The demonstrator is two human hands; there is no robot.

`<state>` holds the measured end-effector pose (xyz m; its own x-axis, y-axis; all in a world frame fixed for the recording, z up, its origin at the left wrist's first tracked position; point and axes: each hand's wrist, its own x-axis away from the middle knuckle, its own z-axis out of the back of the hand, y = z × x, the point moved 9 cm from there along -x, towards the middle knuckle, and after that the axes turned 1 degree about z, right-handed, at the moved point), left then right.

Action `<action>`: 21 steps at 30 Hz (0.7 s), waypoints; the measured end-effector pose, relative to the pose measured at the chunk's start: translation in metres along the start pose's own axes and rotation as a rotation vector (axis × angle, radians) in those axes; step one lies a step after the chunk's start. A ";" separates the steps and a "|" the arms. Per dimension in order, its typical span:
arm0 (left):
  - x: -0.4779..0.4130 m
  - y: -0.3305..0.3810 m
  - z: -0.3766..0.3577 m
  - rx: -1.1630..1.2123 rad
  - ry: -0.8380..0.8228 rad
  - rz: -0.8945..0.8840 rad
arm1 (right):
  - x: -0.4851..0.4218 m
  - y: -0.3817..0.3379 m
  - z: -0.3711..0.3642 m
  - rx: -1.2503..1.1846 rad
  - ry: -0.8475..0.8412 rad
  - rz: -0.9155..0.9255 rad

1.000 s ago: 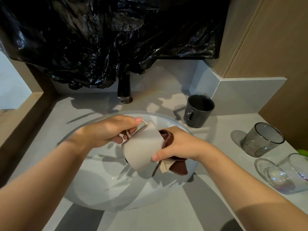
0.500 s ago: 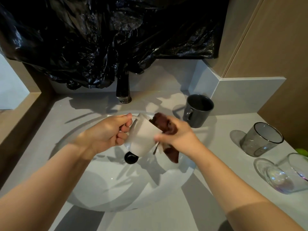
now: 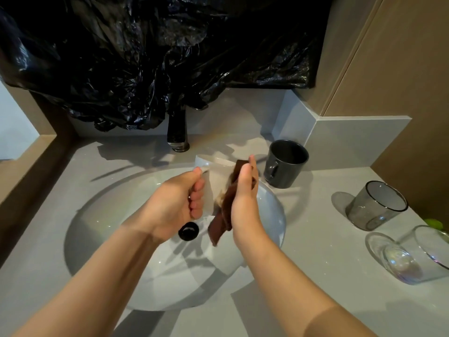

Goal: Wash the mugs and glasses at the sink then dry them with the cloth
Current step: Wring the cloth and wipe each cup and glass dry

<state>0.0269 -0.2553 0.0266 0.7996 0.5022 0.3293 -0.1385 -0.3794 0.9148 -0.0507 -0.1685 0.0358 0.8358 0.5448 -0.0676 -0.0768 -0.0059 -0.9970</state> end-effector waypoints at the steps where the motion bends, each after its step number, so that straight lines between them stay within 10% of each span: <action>1: 0.000 0.001 -0.002 0.021 -0.010 0.004 | 0.003 -0.004 -0.004 0.056 -0.030 0.035; 6: 0.002 0.005 -0.015 -0.024 -0.088 -0.045 | 0.025 -0.023 -0.014 0.362 -0.016 0.306; 11: 0.013 0.011 -0.013 0.044 -0.215 -0.030 | -0.011 0.018 0.014 -0.550 0.070 -0.329; 21: -0.001 -0.002 -0.004 0.167 -0.100 -0.119 | 0.011 0.045 0.017 -0.668 0.037 -0.663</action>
<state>0.0244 -0.2515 0.0252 0.8597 0.4747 0.1887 0.0525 -0.4495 0.8917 -0.0544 -0.1484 -0.0089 0.6146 0.5827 0.5318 0.7391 -0.1896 -0.6463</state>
